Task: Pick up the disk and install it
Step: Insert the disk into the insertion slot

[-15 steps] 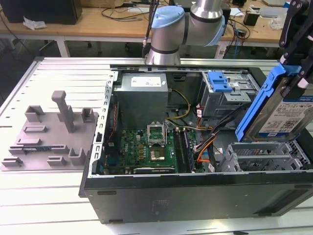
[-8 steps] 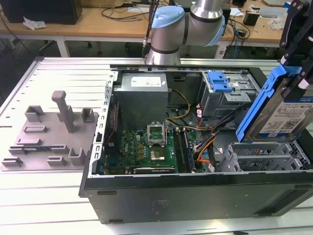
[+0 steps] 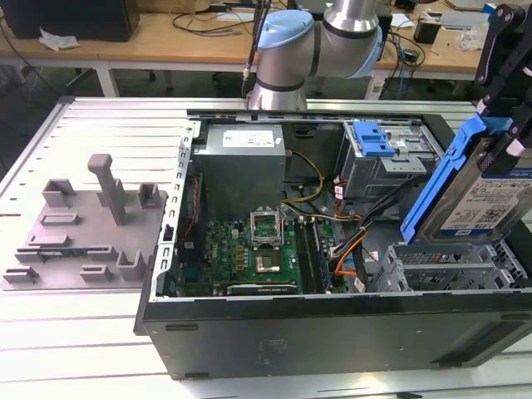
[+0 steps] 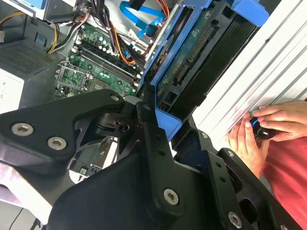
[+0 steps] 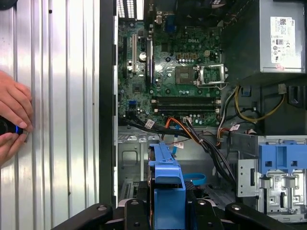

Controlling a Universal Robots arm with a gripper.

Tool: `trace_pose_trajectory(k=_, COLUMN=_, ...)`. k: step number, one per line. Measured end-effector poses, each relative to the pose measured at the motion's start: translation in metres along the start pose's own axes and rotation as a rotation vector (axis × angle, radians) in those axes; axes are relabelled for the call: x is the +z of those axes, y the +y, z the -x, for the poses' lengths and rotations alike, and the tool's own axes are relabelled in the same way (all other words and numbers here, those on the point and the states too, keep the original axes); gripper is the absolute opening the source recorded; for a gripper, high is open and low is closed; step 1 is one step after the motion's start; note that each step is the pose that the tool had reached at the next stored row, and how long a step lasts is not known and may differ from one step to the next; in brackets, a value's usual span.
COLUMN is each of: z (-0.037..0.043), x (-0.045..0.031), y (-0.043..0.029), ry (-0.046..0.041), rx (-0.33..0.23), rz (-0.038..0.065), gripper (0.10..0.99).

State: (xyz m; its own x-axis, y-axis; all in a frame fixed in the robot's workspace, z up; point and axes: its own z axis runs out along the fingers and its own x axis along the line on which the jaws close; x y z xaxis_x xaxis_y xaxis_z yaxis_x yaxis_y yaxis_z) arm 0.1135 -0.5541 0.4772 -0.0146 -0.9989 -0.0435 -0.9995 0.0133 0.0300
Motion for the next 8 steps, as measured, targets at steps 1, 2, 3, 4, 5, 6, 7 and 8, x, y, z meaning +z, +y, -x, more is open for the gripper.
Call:
trace_pose_trajectory(k=1, z=-0.0002, x=0.0004, y=0.0, ry=0.0001, rx=0.0, rz=0.0, gripper=0.369)
trace_pose_trajectory(k=2, z=-0.0003, x=0.0008, y=0.0, ry=0.0001, rx=0.0, rz=0.0, gripper=0.369)
trace_pose_trajectory(k=3, z=-0.0004, x=0.0011, y=0.0, ry=0.0002, rx=0.0, rz=0.0, gripper=0.369)
trace_pose_trajectory(k=4, z=-0.0004, x=0.0018, y=-0.0001, ry=0.0001, rx=0.0, rz=0.0, gripper=0.369)
trace_pose_trajectory(k=5, z=-0.0005, x=0.0024, y=-0.0001, ry=0.0001, rx=0.0, rz=0.0, gripper=0.369)
trace_pose_trajectory(k=6, z=-0.0005, x=0.0029, y=-0.0002, ry=0.0001, rx=0.0, rz=-0.001, gripper=0.369)
trace_pose_trajectory(k=7, z=-0.0006, x=0.0033, y=-0.0002, ry=0.0001, rx=0.0, rz=-0.001, gripper=0.369)
trace_pose_trajectory(k=8, z=-0.0007, x=0.0036, y=-0.0002, ry=0.0001, rx=0.0, rz=-0.001, gripper=0.369)
